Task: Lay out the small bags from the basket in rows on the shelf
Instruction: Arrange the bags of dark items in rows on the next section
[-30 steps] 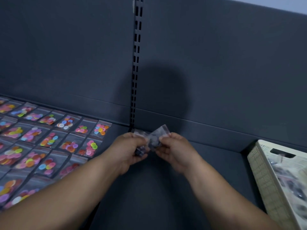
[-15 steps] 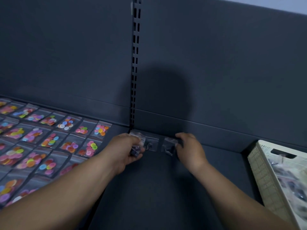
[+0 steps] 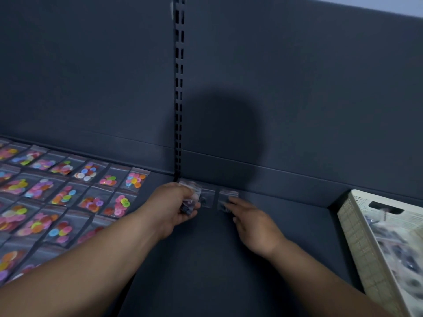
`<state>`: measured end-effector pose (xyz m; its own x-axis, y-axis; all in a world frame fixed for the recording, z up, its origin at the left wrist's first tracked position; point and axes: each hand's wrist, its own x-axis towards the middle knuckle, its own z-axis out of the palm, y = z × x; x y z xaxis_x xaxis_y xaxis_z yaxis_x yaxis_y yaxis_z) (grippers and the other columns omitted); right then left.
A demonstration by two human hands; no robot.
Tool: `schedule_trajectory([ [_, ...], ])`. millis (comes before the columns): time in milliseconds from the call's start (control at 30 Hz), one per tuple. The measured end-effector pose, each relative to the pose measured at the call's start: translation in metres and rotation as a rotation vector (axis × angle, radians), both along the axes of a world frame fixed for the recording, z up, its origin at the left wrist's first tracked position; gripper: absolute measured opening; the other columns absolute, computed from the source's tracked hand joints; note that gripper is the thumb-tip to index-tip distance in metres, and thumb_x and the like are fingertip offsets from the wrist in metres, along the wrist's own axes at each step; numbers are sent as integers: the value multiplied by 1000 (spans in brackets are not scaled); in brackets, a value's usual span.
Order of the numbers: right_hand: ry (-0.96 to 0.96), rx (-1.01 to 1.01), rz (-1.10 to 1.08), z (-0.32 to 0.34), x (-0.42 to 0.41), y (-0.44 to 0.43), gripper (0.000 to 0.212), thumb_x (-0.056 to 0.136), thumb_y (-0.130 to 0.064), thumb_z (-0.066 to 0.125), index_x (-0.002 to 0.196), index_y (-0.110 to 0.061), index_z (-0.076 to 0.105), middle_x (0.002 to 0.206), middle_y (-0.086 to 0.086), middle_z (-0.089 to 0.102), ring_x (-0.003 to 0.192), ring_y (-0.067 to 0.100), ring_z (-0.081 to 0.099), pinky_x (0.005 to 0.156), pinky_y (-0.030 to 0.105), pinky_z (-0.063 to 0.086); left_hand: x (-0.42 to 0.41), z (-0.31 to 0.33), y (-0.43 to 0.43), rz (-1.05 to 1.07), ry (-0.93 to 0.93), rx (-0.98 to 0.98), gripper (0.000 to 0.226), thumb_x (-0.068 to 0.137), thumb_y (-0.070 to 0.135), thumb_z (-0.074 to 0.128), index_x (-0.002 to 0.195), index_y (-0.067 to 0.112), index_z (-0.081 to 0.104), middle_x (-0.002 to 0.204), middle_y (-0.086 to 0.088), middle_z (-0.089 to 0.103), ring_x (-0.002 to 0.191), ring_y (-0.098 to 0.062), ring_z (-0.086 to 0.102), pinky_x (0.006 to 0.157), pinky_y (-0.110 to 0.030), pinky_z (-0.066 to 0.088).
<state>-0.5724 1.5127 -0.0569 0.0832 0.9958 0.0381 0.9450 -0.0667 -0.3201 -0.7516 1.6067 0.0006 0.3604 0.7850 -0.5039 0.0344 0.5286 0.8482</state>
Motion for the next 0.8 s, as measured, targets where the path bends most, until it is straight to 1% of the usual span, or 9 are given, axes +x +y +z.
schedule_trajectory([
  [167,36,-1,11,2,1,0,46,96,-12,42,141,-22,41,153,-4,29,140,11,26,107,6,8,1,1,0,7,-16,-12,12,86,-4,52,85,7,53,79,-14,60,70,-23,62,69,-36,53],
  [267,109,98,-33,5,-2,2,40,95,-12,47,134,-17,50,146,0,40,135,13,35,104,4,13,3,2,-2,-5,-44,-22,12,87,-4,50,86,7,53,80,-14,61,74,-24,63,71,-37,53],
  [333,296,212,-142,12,-9,6,31,93,-13,53,123,-13,60,128,2,56,118,12,50,99,9,27,6,5,-5,-30,-67,-23,15,87,-5,51,84,9,54,78,-12,62,72,-22,63,69,-36,54],
  [400,665,247,-259,26,-21,9,14,91,-15,57,101,-16,67,98,0,65,92,10,58,84,18,41,11,7,-9,-66,-70,18,19,85,-5,54,79,12,57,69,-6,64,65,-17,60,58,-28,51],
  [467,1041,146,-312,40,-32,8,6,90,-17,60,87,-19,65,79,-3,63,74,8,56,69,20,44,19,8,-14,-86,-95,58,21,87,-5,51,78,13,59,67,-3,65,61,-14,57,54,-24,46],
  [533,1254,17,-316,47,-39,4,4,88,-16,62,85,-18,63,74,-1,61,65,8,54,62,21,44,26,8,-19,-88,-139,68,23,90,-6,47,82,10,61,73,-5,66,62,-14,56,52,-21,46],
  [667,1397,-5,-389,50,-35,-4,17,87,-8,61,75,-18,56,68,2,59,58,10,53,57,21,45,40,7,-29,-106,-146,97,20,89,-7,49,95,5,63,84,-9,67,70,-16,60,51,-19,52],
  [733,1398,17,-443,52,-27,-8,20,87,-5,60,73,-17,54,65,2,60,55,10,53,54,21,44,45,6,-33,-128,-149,89,21,89,-8,50,100,5,62,89,-11,66,72,-17,62,53,-19,54],
  [800,1373,42,-502,51,-18,-13,19,88,-3,59,73,-15,54,64,3,60,54,10,53,52,21,44,49,5,-37,-153,-108,108,21,88,-8,52,98,9,61,94,-11,66,77,-18,63,58,-22,56],
])
